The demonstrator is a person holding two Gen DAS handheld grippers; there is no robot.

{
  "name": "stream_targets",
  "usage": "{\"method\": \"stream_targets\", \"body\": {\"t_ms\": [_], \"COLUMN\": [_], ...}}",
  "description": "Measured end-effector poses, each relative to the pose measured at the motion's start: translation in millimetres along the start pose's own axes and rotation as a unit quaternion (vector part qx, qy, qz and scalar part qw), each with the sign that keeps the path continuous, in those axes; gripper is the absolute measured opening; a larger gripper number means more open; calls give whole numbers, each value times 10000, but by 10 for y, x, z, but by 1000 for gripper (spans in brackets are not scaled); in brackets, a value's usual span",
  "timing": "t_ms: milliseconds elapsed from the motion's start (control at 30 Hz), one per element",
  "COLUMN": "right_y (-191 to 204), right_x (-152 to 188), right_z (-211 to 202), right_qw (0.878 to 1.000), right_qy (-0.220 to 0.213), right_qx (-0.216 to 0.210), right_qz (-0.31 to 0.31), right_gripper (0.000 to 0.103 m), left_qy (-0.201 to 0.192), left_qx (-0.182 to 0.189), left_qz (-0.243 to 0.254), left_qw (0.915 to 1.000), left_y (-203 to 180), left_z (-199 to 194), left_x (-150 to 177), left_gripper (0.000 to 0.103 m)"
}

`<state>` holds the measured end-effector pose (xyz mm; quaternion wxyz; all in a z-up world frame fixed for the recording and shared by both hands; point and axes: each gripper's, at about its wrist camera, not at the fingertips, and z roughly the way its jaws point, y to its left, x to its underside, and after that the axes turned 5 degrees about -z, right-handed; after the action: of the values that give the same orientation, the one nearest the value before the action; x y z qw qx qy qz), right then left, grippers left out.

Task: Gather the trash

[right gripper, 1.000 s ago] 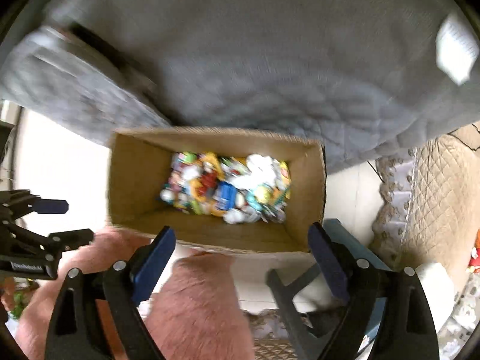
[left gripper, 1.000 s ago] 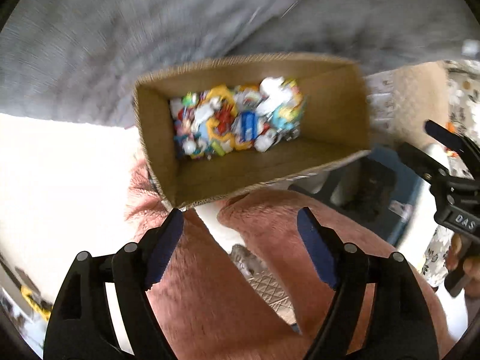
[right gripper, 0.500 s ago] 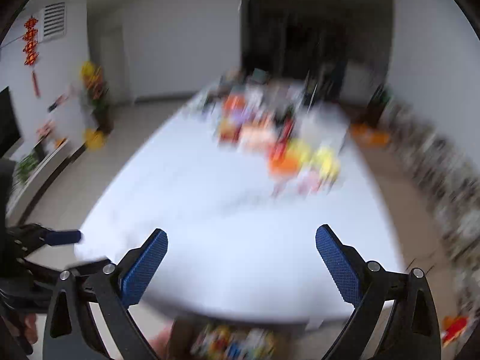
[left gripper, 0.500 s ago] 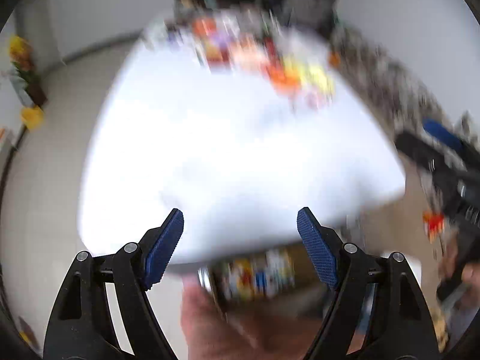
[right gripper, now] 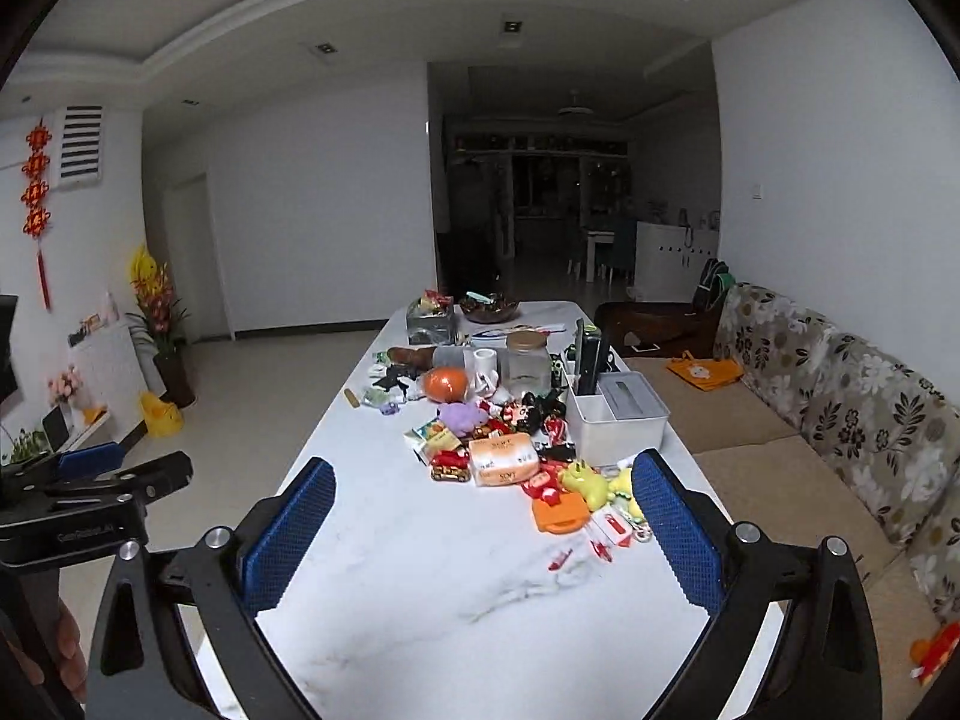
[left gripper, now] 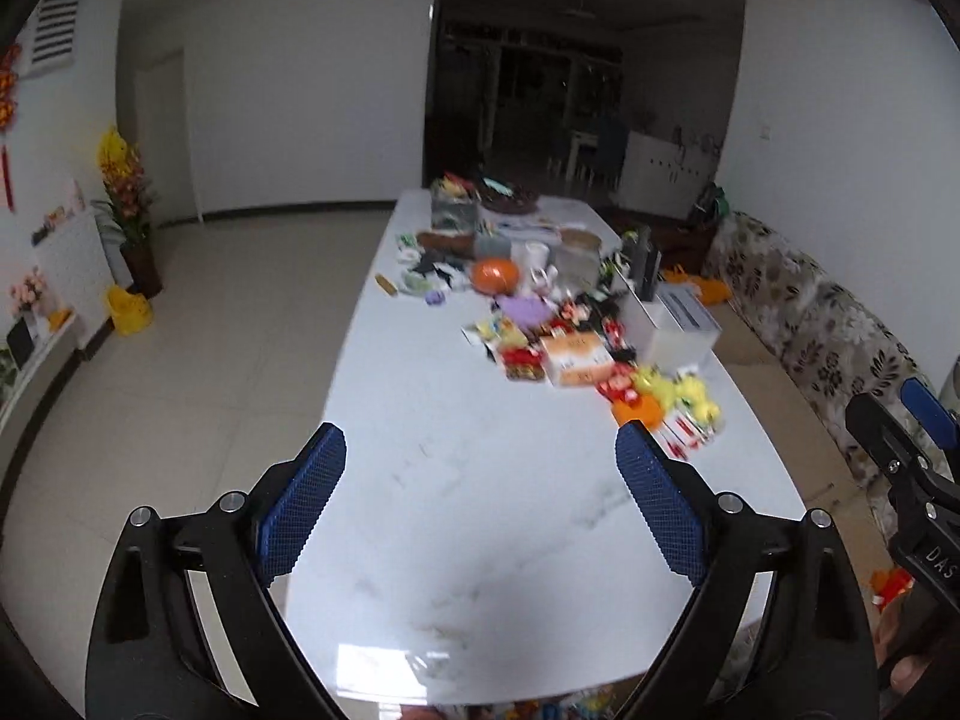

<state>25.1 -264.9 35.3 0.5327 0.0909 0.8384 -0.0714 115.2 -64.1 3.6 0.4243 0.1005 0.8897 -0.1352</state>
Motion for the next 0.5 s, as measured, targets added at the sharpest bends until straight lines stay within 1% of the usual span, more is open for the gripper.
{"method": "stream_targets", "body": {"t_ms": [100,200,267,500], "right_y": [50,117,157,204], "right_x": [-44,-88,-112,-116], "right_z": [47,80,96,123], "right_qw": [10000,10000,9999,9999], "right_qy": [-10,-15,-24,32], "right_qx": [-3,36,43,52], "right_qz": [-4,-86,-128,-127], "right_gripper": [98,98,98,98], "left_qy": [-58,-80,-84,-94], "left_qx": [38,-1,32,-44], "left_qz": [-41,-68,-99,-67], "left_qw": [10000,9999,9999,9999], "left_y": [80,118,136,156], "left_z": [17,47,45,21], "left_x": [-84,-138,-145,-154], "left_gripper": [89,89,89,89]}}
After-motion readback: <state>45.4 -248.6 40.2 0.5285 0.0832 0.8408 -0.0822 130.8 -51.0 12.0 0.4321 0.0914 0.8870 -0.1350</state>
